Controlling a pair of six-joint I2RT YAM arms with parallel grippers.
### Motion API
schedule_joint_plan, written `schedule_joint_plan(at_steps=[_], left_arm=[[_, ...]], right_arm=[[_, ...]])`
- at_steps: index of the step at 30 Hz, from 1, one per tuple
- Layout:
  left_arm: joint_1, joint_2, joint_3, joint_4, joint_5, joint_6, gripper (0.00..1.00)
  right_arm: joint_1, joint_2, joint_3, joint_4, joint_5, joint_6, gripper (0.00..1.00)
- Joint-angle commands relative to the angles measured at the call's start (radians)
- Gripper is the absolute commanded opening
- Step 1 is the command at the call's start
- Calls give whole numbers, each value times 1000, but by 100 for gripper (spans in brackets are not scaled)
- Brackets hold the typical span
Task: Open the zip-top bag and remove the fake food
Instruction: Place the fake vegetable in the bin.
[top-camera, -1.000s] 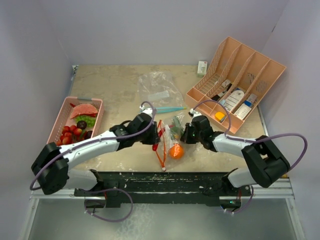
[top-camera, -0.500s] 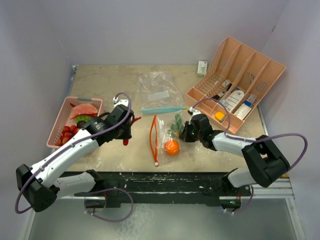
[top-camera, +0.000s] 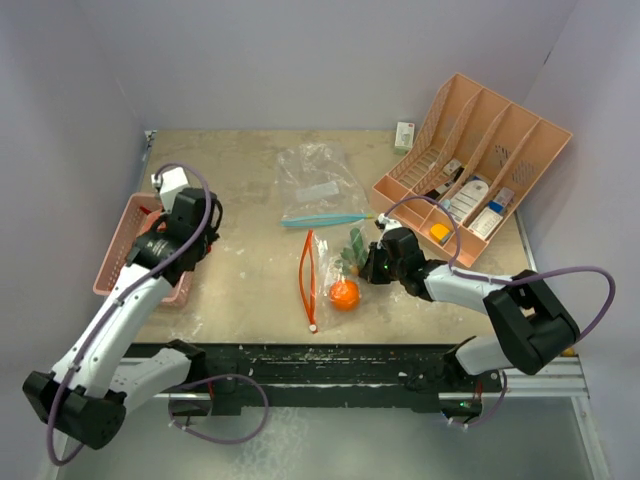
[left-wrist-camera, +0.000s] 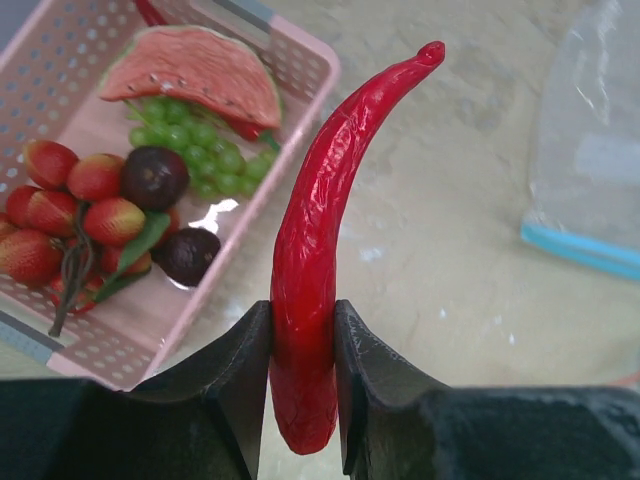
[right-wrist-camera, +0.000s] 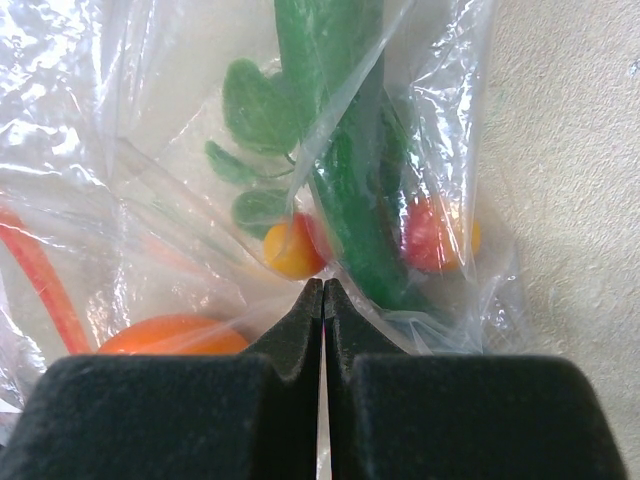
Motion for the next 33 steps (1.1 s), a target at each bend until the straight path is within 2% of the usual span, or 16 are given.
schedule_joint_plan(at_steps=[1, 6, 9, 18, 22, 25, 28, 31, 33], left_arm=[[146, 83, -14, 201, 0, 85, 32], [345, 210, -30, 292, 117, 111, 33], [461, 246, -54, 359, 262, 87, 33], [658, 386, -89, 454, 568, -6, 38], [685, 400, -77, 453, 597, -9, 66], [688, 376, -68, 439, 577, -12, 82], [684, 338, -57, 412, 594, -7, 86], [643, 257, -93, 426, 640, -9, 80], [571, 200, -120, 431, 637, -15, 77]], right_arm=[[1, -26, 6, 15, 7, -22, 0], [0, -34, 9, 1, 11, -30, 0], [0, -43, 2, 5, 19, -33, 0], [-1, -25, 3, 24, 2, -22, 0], [-1, -28, -3, 23, 7, -25, 0], [-1, -29, -5, 22, 12, -27, 0], [-1, -26, 0, 20, 10, -29, 0], [-1, -16, 11, 21, 5, -29, 0], [-1, -5, 21, 21, 2, -31, 0]])
